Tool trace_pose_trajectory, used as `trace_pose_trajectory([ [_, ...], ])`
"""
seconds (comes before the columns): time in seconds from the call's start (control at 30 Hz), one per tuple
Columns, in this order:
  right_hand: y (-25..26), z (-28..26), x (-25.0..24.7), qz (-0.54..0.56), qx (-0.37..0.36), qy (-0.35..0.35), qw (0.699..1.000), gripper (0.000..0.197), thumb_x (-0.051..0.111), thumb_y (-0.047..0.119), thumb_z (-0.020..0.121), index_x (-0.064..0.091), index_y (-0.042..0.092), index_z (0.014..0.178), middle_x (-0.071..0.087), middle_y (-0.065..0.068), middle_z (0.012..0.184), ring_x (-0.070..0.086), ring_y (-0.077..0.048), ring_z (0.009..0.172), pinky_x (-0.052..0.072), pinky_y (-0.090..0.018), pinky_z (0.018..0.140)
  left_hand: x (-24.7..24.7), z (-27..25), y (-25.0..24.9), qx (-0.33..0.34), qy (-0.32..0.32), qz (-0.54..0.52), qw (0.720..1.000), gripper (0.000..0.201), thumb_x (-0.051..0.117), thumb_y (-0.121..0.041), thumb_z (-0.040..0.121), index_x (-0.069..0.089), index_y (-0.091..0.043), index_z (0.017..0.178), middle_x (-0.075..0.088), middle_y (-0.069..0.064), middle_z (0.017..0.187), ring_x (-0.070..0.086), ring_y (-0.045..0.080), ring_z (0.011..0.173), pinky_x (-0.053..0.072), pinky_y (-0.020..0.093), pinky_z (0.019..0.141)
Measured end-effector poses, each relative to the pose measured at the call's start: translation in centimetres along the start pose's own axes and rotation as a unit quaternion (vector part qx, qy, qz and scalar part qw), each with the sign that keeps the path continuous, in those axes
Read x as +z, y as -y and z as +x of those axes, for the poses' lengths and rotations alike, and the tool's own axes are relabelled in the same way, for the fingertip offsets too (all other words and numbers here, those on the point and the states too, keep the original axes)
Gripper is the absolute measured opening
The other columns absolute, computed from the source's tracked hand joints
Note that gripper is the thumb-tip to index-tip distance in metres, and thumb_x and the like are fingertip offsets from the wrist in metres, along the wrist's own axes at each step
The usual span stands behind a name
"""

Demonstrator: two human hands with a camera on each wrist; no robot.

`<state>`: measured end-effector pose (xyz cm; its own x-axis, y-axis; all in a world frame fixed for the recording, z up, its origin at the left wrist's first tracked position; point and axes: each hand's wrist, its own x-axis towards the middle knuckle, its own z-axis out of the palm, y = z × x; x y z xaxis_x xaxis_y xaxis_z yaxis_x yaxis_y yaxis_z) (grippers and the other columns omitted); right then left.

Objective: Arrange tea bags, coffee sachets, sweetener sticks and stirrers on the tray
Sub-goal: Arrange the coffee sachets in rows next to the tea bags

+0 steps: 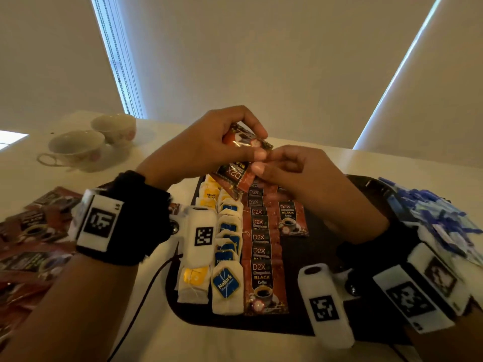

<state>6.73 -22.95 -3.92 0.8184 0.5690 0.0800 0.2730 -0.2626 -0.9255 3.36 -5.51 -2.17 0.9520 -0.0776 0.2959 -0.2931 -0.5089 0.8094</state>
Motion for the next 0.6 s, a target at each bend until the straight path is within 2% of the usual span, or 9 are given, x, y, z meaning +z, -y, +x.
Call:
trace_pose_trajectory([
  [0.07, -0.2, -0.1, 0.4, 0.060, 0.006, -0.015, 0.998, 0.024, 0.066, 0.020, 0.083, 0.062, 0.006, 0.103, 0.071, -0.012, 0.089, 0.070, -0.014, 0.076, 0.059, -0.027, 0.068, 0.4, 0.0, -0.2, 0.013, 0.009, 0.004, 1.000, 0.023, 0.067, -0.024, 0.084, 0.061, -0.016, 0.105, 0.065, -0.005, 0.081, 0.065, 0.005, 0.067, 0.053, 0.019, 0.057],
  [0.17, -0.3, -0.1, 0.3, 0.119, 0.015, -0.037, 0.992, 0.026, 0.068, 0.011, 0.081, 0.060, 0.003, 0.104, 0.070, -0.015, 0.081, 0.069, -0.016, 0.068, 0.058, -0.023, 0.062, 0.6, 0.0, -0.4, -0.008, 0.042, 0.003, 0.999, 0.028, 0.058, -0.037, 0.083, 0.057, -0.024, 0.108, 0.065, 0.000, 0.090, 0.068, 0.014, 0.071, 0.057, 0.025, 0.057],
  [0.23, -0.3, -0.2, -0.1, 0.123, 0.015, -0.048, 0.991, 0.024, 0.068, 0.008, 0.080, 0.060, 0.004, 0.102, 0.069, -0.013, 0.079, 0.068, -0.016, 0.066, 0.057, -0.023, 0.060, 0.3, -0.1, -0.1, -0.027, 0.092, -0.020, 0.995, 0.027, 0.057, -0.029, 0.087, 0.053, -0.028, 0.113, 0.064, 0.003, 0.102, 0.069, 0.016, 0.084, 0.059, 0.027, 0.062],
  [0.3, -0.2, -0.3, -0.6, 0.117, 0.012, -0.066, 0.991, 0.022, 0.067, 0.008, 0.082, 0.061, 0.007, 0.102, 0.070, -0.015, 0.086, 0.069, -0.017, 0.071, 0.057, -0.023, 0.060, -0.3, -0.2, 0.1, -0.039, 0.123, -0.064, 0.990, 0.033, 0.058, -0.012, 0.088, 0.051, -0.026, 0.117, 0.062, 0.001, 0.112, 0.068, 0.017, 0.096, 0.058, 0.028, 0.067],
  [0.37, -0.1, -0.5, -1.0, 0.109, 0.011, -0.076, 0.991, 0.024, 0.066, 0.012, 0.083, 0.060, 0.010, 0.106, 0.070, -0.014, 0.093, 0.070, -0.015, 0.077, 0.057, -0.023, 0.061, -0.6, -0.3, 0.2, -0.039, 0.097, -0.088, 0.991, 0.035, 0.061, -0.007, 0.085, 0.053, -0.022, 0.115, 0.066, 0.000, 0.108, 0.068, 0.015, 0.097, 0.057, 0.025, 0.067],
  [0.47, -0.2, -0.8, -0.9, 0.093, 0.046, -0.030, 0.994, 0.039, 0.072, 0.021, 0.076, 0.057, 0.012, 0.111, 0.070, -0.009, 0.095, 0.071, -0.016, 0.080, 0.060, -0.029, 0.064, -0.4, -0.1, 0.2, -0.028, 0.034, -0.093, 0.995, 0.040, 0.070, -0.016, 0.074, 0.056, -0.018, 0.111, 0.072, 0.002, 0.097, 0.070, 0.014, 0.089, 0.057, 0.024, 0.065],
  [0.6, -0.5, -0.7, -0.5, 0.096, 0.048, -0.032, 0.994, 0.032, 0.070, 0.009, 0.077, 0.059, 0.004, 0.107, 0.070, -0.015, 0.091, 0.069, -0.016, 0.071, 0.059, -0.028, 0.063, 0.3, 0.1, 0.3, -0.015, 0.021, -0.042, 0.999, 0.041, 0.072, -0.027, 0.069, 0.058, -0.018, 0.107, 0.069, 0.010, 0.101, 0.069, 0.018, 0.090, 0.059, 0.031, 0.073],
])
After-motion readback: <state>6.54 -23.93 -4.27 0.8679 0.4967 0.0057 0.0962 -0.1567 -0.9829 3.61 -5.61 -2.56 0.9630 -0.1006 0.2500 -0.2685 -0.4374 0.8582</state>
